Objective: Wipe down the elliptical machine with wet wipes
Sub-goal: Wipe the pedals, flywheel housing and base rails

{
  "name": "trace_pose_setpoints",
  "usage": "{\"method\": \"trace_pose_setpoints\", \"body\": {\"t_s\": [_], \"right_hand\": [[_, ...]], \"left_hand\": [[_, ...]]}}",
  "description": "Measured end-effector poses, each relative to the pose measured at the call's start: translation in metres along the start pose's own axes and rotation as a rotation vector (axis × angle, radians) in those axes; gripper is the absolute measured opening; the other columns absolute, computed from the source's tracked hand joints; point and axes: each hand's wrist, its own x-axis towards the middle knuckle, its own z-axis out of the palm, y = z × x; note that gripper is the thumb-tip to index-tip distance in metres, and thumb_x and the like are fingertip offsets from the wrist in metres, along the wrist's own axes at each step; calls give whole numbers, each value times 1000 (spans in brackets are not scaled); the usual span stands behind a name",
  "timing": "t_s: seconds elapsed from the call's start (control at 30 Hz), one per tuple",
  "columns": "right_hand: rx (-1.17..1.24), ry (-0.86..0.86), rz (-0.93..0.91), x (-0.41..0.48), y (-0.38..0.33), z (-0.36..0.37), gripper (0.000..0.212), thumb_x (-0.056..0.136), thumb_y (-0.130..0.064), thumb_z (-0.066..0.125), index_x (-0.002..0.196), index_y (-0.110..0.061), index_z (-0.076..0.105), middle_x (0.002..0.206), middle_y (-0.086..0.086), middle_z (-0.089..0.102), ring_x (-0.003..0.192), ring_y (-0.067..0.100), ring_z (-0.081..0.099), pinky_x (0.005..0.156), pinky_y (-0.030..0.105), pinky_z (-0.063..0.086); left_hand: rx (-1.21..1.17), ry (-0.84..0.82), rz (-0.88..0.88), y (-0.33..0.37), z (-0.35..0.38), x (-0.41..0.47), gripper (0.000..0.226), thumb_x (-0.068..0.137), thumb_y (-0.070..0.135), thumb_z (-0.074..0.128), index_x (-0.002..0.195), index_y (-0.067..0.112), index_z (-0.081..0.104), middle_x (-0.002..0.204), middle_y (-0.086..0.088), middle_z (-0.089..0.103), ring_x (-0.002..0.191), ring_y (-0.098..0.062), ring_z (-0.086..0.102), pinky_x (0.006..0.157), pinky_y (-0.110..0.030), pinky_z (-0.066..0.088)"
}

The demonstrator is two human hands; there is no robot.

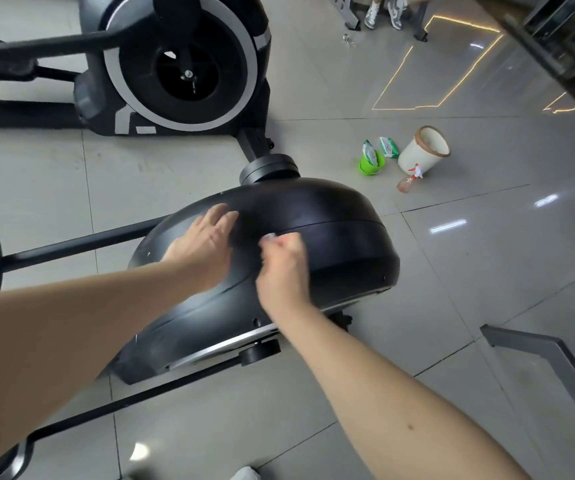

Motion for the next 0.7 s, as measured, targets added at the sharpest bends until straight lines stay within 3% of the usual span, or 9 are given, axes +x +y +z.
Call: {"method": "trace_pose_setpoints", "body": {"t_s": [0.1, 0.2, 0.27, 0.33, 0.4, 0.47, 0.57, 0.63, 0.7], "right_hand": [[-19, -183, -214, -4, -4, -1, 28, 88, 8, 53, 108, -3, 68, 101, 8, 48, 92, 23, 45, 79, 28, 39], [-72, -27, -75, 29, 36, -17, 27, 84, 3, 55, 99, -7, 73, 96, 12, 52, 87, 30, 51, 76, 30, 40], [-146, 85, 128, 44, 53, -26, 28, 90, 1, 54, 106, -7, 75, 101, 15, 55, 91, 36, 56, 81, 29, 41], [-169, 157, 187, 37, 41, -18, 26, 94, 1, 53, 109, -6, 73, 104, 12, 54, 93, 30, 55, 85, 30, 41], [-136, 134, 86, 12, 12, 0, 16, 97, -8, 52, 97, -6, 69, 95, 3, 52, 85, 14, 50, 80, 32, 39], [-73, -49, -125, -26, -18, 18, 5, 93, -6, 57, 90, -8, 61, 90, 1, 50, 81, 13, 46, 72, 34, 38], [-174, -328, -524, -55, -22, 28, 38, 68, 17, 58, 97, -6, 66, 92, 7, 48, 83, 27, 47, 60, 33, 40], [-173, -290, -512, -18, -6, 19, 43, 66, 14, 52, 96, -11, 69, 90, 8, 51, 83, 28, 45, 64, 34, 41], [-176, -119, -301, 30, 5, 4, 38, 73, 8, 50, 95, -15, 71, 92, 8, 52, 86, 25, 46, 72, 35, 41]], "left_hand": [[23, -18, -100, -26, -5, -9, 59, 98, 15, 50, 155, 21, 33, 162, 2, 24, 146, -26, 29, 110, -50, 41], [37, -25, -181, -49, -10, -17, 59, 97, 13, 50, 153, 19, 34, 158, 1, 29, 143, -25, 32, 107, -49, 44], [36, -24, -224, -61, -11, -20, 57, 97, 13, 49, 152, 19, 35, 155, 0, 34, 141, -25, 34, 104, -50, 46], [29, -16, -256, -70, -11, -24, 55, 97, 14, 48, 150, 18, 37, 149, -3, 39, 137, -26, 37, 99, -49, 48], [29, -15, -281, -74, -10, -27, 51, 97, 14, 47, 148, 19, 39, 143, -3, 43, 133, -26, 41, 90, -46, 49], [29, -21, -300, -77, -9, -30, 48, 98, 13, 45, 145, 19, 41, 137, -3, 44, 127, -26, 45, 79, -40, 45], [21, -32, -322, -83, -8, -33, 42, 99, 16, 44, 141, 19, 43, 136, -3, 44, 122, -28, 51, 75, -38, 44], [11, -40, -317, -89, -7, -34, 42, 100, 18, 44, 141, 18, 43, 139, -2, 44, 121, -29, 54, 77, -39, 46], [4, -52, -305, -96, -6, -35, 40, 100, 19, 45, 139, 17, 45, 139, -2, 43, 120, -29, 54, 75, -37, 45]]}}
